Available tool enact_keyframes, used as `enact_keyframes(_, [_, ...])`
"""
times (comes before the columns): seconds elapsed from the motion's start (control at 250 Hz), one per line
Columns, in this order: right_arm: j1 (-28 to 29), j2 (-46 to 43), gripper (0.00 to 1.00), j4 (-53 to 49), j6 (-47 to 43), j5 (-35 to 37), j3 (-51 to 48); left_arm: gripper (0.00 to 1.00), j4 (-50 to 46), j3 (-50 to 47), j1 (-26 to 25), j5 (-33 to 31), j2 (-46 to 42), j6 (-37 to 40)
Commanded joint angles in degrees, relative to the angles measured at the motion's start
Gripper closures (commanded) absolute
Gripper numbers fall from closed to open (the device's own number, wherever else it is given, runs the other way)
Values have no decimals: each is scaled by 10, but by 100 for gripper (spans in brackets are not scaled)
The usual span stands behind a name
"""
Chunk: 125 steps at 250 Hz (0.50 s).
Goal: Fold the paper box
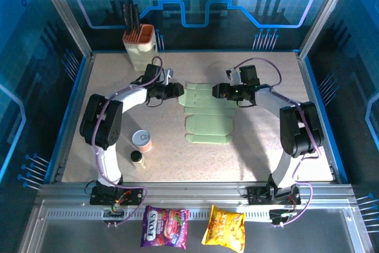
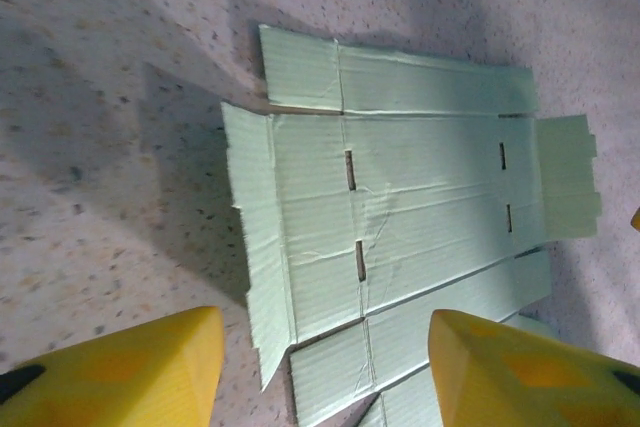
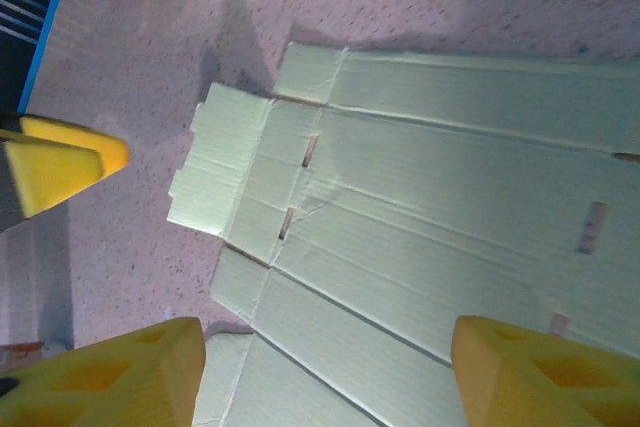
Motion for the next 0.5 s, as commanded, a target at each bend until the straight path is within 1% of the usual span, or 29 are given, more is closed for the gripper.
enact_keyframes(0.0, [17, 15, 34, -28, 3, -26, 28, 48, -41, 25, -4, 7, 23, 9])
enact_keyframes(0.176, [29, 21, 34, -37, 3, -18, 38, 60, -56, 43, -5, -6, 47, 23])
enact_keyframes(0.22, [29, 22, 35, -37, 3, -18, 38, 58, -67, 50, -5, -11, 54, 25])
enact_keyframes(0.34, [34, 23, 35, -36, 4, -15, 36, 63, -73, 54, -5, -14, 67, 25])
enact_keyframes(0.436, [37, 27, 35, -37, 5, -14, 37, 68, -73, 55, -5, -9, 74, 22])
enact_keyframes(0.495, [39, 28, 36, -36, 7, -13, 38, 74, -71, 55, -5, -1, 76, 22])
